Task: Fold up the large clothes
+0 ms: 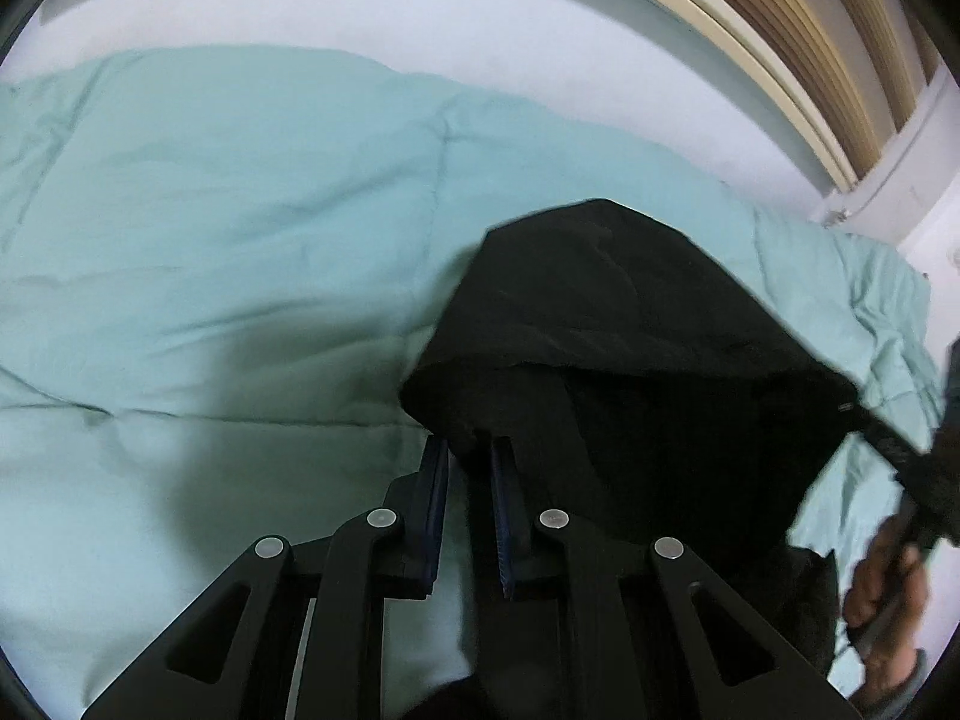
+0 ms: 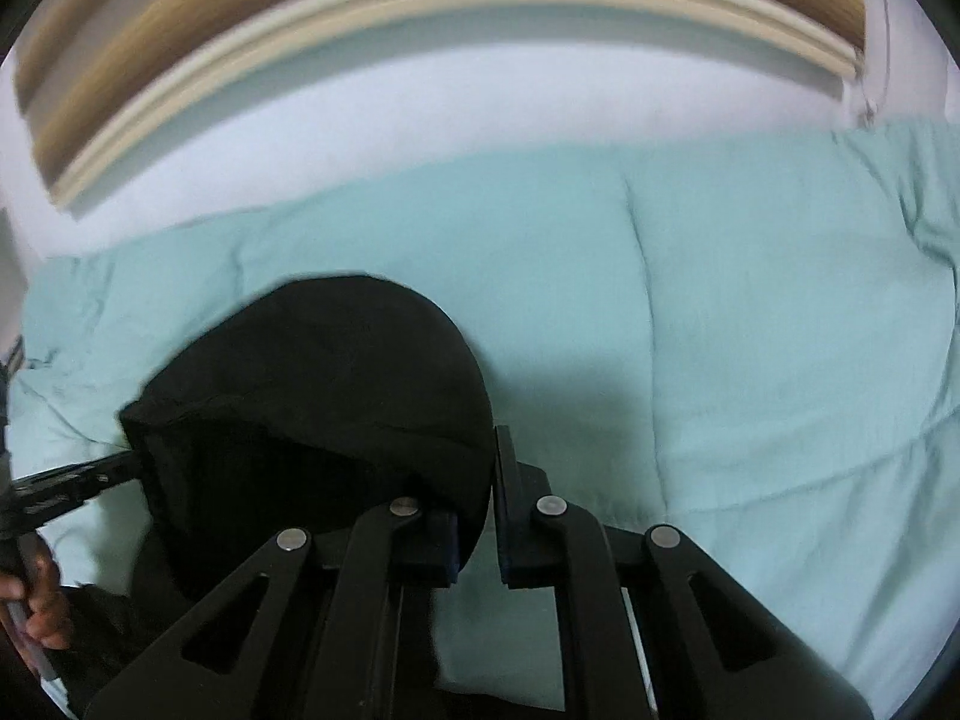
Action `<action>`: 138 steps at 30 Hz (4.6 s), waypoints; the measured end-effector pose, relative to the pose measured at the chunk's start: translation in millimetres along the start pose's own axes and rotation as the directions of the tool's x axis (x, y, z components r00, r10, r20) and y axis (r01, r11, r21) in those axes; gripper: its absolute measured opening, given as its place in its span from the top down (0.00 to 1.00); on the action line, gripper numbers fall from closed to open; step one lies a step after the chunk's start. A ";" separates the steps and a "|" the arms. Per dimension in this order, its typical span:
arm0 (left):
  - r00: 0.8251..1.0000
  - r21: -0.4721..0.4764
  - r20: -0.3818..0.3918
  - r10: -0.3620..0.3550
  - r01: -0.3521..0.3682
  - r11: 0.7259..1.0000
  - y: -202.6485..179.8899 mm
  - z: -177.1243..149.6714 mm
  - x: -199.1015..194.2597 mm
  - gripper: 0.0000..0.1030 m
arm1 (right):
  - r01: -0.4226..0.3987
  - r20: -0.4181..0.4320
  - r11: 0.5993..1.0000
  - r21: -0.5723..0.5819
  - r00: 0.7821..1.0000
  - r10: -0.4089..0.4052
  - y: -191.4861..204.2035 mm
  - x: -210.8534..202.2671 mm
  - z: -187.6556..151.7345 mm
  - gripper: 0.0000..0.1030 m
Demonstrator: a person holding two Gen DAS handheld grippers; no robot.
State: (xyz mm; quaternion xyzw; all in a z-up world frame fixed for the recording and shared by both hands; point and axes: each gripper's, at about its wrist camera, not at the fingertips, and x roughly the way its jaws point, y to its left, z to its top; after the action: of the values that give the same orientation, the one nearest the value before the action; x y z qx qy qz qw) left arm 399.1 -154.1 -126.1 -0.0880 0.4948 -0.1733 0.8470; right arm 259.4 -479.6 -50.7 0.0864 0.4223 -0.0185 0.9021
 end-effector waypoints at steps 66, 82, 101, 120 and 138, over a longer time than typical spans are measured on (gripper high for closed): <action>0.995 -0.048 0.070 -0.073 0.077 0.996 9.0 20.4 -27.1 0.58 | -0.304 -0.234 0.946 0.112 0.917 0.322 -31.8 63.1 27.8 0.42; 0.962 -0.164 -0.150 -0.229 0.204 0.965 35.5 42.4 62.1 0.45 | -0.380 -0.365 0.915 0.132 0.840 0.401 -38.0 124.2 22.2 0.24; 0.962 0.201 0.016 -0.272 0.263 0.944 -35.1 9.2 -76.6 0.84 | -0.353 -0.102 0.897 -0.266 0.936 0.338 47.2 -32.9 19.6 0.80; 0.987 0.148 -0.026 -0.156 0.158 0.976 -50.3 -257.0 -268.6 0.84 | -0.022 0.017 0.934 -0.357 0.999 0.030 53.1 -272.6 -185.8 0.77; 0.974 0.169 0.063 -0.218 0.205 0.964 -108.9 -170.9 -283.3 0.83 | -0.189 -0.014 0.973 -0.135 0.982 0.189 79.6 -327.8 -115.3 0.43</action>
State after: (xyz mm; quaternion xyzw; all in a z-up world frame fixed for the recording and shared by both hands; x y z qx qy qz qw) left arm 100.6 -143.1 53.0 -0.0784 0.4323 -0.2983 0.8473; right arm -30.3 -394.5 138.8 0.0645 0.4129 0.0962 0.9034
